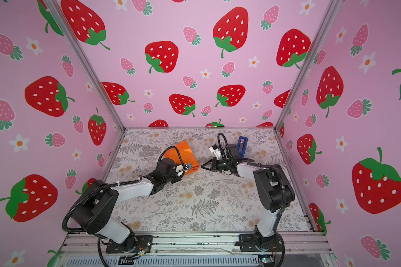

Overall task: Wrap a gift box in wrapping paper
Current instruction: Stick the wrapping paper to the gift box.

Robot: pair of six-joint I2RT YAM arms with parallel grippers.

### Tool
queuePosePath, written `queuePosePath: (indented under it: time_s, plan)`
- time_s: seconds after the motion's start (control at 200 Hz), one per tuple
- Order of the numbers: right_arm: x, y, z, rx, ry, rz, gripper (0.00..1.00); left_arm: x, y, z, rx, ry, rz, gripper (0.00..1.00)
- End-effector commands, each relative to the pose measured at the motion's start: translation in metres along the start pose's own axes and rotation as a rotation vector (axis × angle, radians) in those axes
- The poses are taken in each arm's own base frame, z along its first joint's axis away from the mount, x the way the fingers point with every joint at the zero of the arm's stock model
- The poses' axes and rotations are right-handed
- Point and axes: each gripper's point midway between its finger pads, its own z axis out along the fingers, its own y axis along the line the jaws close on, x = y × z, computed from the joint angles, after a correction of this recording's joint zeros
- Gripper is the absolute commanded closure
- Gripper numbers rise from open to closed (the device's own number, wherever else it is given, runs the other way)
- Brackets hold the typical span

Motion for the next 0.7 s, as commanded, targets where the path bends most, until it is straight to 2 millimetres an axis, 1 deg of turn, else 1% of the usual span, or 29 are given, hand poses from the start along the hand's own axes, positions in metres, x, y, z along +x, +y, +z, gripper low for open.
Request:
queuePosePath:
  time_s: [0.0, 0.125, 0.145, 0.27, 0.365, 0.495, 0.59, 0.695]
  plan:
    - [-0.011, 0.023, 0.020, -0.117, -0.014, -0.019, 1.00, 0.036, -0.035, 0.005, 0.136, 0.118, 0.003, 0.65]
    - [-0.009, 0.020, 0.047, -0.138, 0.023, 0.020, 1.00, 0.036, -0.035, 0.005, 0.133, 0.120, 0.003, 0.65]
    - [-0.008, 0.022, 0.051, -0.148, 0.029, 0.022, 1.00, 0.036, -0.035, 0.004, 0.132, 0.120, 0.004, 0.65]
    - [-0.010, 0.032, 0.062, -0.180, 0.029, 0.021, 1.00, 0.037, -0.034, 0.004, 0.130, 0.124, 0.008, 0.65]
    - [-0.012, 0.034, 0.067, -0.182, 0.030, 0.023, 1.00, 0.036, -0.034, 0.004, 0.130, 0.122, 0.008, 0.65]
    - [-0.014, 0.028, 0.076, -0.180, 0.035, 0.064, 1.00, 0.037, -0.035, 0.005, 0.134, 0.121, 0.008, 0.65]
    - [-0.008, 0.018, 0.084, -0.172, 0.058, 0.138, 1.00, 0.036, -0.036, 0.005, 0.136, 0.121, 0.007, 0.65]
    - [-0.002, 0.006, 0.087, -0.159, 0.068, 0.228, 1.00, 0.036, -0.035, 0.005, 0.132, 0.121, 0.010, 0.65]
